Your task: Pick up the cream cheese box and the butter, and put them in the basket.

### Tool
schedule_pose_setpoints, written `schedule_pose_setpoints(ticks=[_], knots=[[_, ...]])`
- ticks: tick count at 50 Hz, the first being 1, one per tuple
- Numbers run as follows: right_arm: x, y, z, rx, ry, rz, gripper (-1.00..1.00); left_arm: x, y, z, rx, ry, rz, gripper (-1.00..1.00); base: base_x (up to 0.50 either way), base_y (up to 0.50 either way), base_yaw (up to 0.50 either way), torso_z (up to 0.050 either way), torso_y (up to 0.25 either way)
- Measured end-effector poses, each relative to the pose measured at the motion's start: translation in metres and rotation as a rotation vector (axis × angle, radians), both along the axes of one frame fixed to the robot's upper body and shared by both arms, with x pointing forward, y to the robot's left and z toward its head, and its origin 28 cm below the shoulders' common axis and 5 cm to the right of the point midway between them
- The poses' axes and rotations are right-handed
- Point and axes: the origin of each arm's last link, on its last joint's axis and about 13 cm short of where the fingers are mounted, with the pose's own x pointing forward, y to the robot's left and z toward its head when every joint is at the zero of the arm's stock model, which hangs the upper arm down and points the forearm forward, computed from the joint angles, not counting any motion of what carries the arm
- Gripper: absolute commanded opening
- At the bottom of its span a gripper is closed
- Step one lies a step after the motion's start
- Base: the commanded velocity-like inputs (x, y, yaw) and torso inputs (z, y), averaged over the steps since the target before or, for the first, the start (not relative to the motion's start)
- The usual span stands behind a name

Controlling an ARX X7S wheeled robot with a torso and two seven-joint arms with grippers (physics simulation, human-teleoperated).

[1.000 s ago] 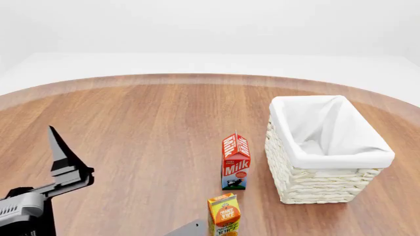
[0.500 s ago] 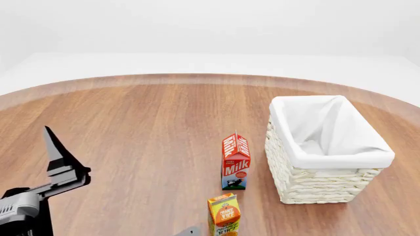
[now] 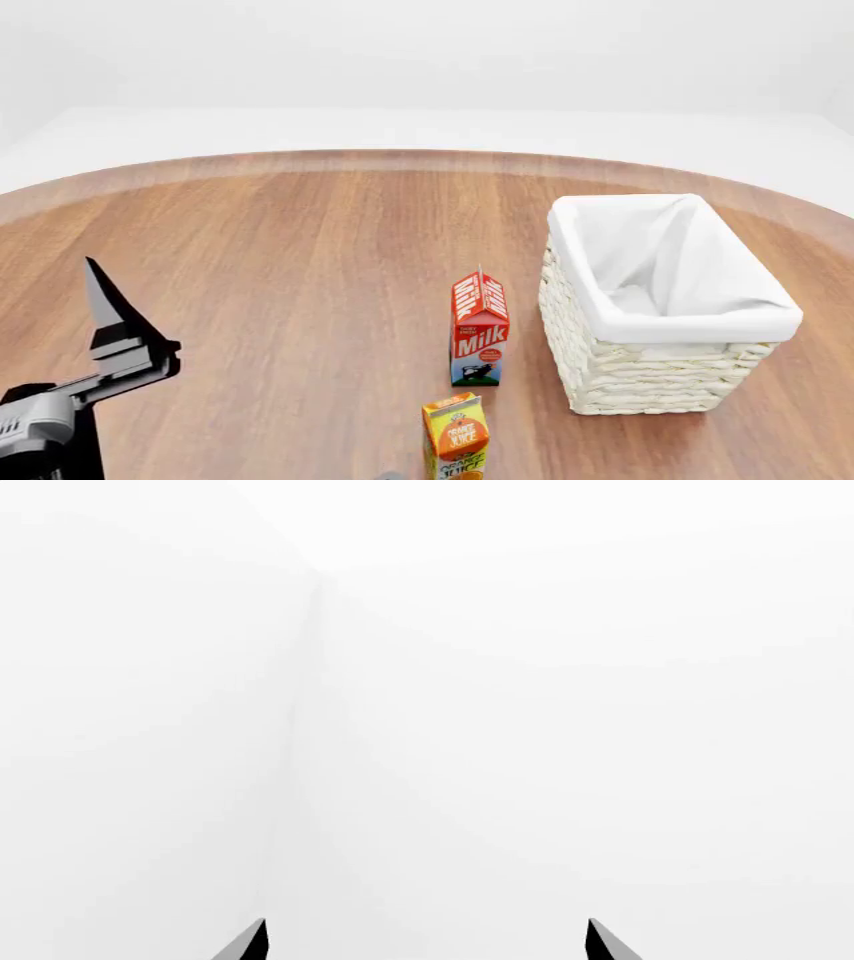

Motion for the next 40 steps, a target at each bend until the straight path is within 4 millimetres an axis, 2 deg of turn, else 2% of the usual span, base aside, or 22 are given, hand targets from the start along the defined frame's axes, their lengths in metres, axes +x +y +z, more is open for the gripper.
schedule_pose_setpoints(ticks=[40], knots=[[-0.0009,-0.0009,-0.0029,-0.045,0.086,0.063,1.00,0.0002,-0.0008,0.0014,0.000,-0.003,-0.004,1.00,0.00,0.00,0.00,0.000,0.000]])
